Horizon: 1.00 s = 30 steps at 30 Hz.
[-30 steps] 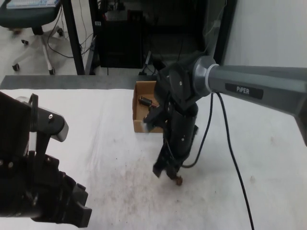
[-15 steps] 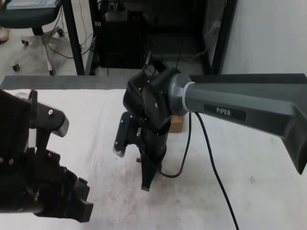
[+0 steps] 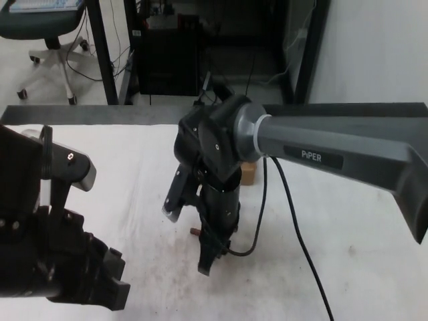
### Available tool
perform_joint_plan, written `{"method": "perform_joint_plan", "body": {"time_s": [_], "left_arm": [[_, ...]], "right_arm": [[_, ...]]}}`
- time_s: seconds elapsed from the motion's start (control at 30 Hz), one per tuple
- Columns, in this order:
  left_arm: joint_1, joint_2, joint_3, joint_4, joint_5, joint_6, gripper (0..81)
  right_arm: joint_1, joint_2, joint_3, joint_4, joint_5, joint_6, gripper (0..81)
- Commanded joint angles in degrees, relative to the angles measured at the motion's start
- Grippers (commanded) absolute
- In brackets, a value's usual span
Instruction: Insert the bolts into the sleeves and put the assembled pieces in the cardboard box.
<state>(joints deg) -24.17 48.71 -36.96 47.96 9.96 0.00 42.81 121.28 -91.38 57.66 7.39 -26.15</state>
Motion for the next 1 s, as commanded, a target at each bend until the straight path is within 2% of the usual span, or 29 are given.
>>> {"method": "perform_joint_plan", "body": {"time_s": [0.0, 0.13, 0.23, 0.33, 0.53, 0.73, 0.8, 0.97], "left_arm": [[0.15, -0.55, -0.20, -0.54, -0.01, 0.00, 0.3], [0.15, -0.55, -0.20, 0.20, 0.10, 0.00, 0.3], [0.15, -0.55, -0.20, 0.23, 0.10, 0.00, 0.3], [0.15, -0.55, -0.20, 0.22, 0.22, 0.00, 0.3], [0.15, -0.55, -0.20, 0.22, 0.22, 0.00, 0.3], [0.15, -0.55, -0.20, 0.22, 0.22, 0.00, 0.3], [0.15, -0.55, -0.20, 0.22, 0.22, 0.00, 0.3], [0.15, -0.55, -0.20, 0.22, 0.22, 0.00, 0.3]], "right_arm": [[-2.18, -2.38, -1.38, -0.33, -3.08, 20.88, 42.6], [-5.03, -4.12, -2.67, 0.16, -14.00, 43.07, 42.6], [-6.81, -5.39, -2.66, 0.16, -18.23, 52.89, 42.6], [-7.71, -5.86, -2.66, 0.16, -18.53, 60.11, 42.6], [-7.84, -5.84, -1.41, -0.95, -19.87, 80.11, 42.6], [-7.37, -5.52, 0.53, -0.23, -16.69, 82.72, 42.6], [-7.37, -5.52, 1.53, 1.05, -17.09, 87.12, 42.6], [-6.44, -5.52, 5.42, -0.70, -20.88, 108.04, 42.6]]}}
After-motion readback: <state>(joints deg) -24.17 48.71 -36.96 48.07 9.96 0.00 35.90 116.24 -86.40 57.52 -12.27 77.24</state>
